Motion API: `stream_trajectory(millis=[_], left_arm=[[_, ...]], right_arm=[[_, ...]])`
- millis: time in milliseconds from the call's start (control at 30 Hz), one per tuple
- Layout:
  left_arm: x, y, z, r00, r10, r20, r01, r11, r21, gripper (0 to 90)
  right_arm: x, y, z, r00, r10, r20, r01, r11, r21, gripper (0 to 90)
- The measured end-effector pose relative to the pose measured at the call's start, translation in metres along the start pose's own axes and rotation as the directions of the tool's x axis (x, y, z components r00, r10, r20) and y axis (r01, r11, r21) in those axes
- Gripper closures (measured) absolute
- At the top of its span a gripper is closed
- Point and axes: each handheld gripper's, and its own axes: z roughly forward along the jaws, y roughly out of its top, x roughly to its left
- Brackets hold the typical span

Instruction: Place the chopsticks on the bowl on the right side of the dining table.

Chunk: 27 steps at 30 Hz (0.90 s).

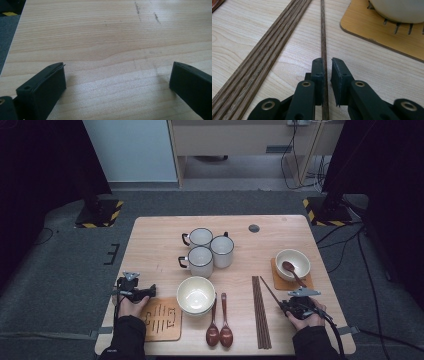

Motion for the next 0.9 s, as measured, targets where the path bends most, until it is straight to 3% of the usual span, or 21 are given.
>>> stream_trajectory(millis=[600, 900], left_arm=[[0.0000, 0.0000, 0.0000, 1.0000, 0.000, 0.000, 0.000, 1.0000, 0.000, 0.0], [0.0000, 0.0000, 0.0000, 1.0000, 0.000, 0.000, 0.000, 1.0000, 0.000, 0.0]], right_arm=[[0.0041, -0.0031, 0.0028, 0.9996, -0.005, 0.028, 0.004, 1.000, 0.030, 85.0], [-0.0001, 0.0004, -0.0007, 1.0000, 0.003, 0.003, -0.003, 1.000, -0.002, 85.1]])
